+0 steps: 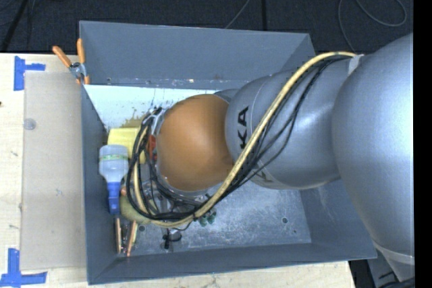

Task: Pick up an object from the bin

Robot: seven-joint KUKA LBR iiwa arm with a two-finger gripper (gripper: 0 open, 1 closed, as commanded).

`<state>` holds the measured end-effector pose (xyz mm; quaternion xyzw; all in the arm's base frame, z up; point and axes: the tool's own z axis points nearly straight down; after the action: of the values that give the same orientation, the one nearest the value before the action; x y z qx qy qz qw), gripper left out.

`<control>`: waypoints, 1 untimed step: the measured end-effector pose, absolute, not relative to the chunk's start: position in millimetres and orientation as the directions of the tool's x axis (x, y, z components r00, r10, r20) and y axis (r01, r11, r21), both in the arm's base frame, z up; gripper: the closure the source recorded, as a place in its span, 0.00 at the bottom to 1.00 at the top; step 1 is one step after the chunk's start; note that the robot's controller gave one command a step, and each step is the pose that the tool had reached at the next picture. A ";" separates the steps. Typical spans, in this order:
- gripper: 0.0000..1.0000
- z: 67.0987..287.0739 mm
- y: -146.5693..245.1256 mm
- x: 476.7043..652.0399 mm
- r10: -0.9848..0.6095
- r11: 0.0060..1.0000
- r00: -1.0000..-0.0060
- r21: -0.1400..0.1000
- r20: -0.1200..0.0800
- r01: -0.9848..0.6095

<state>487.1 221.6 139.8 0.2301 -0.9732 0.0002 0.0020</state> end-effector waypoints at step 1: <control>0.00 67.1 237.7 495.7 -0.586 0.810 -0.810 -0.003 0.018 -0.586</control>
Offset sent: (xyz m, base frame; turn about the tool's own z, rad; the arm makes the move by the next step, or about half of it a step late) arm 0.0027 0.0226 -0.0698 -0.4331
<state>495.7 237.7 67.1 0.3080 -0.9513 0.0042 0.0082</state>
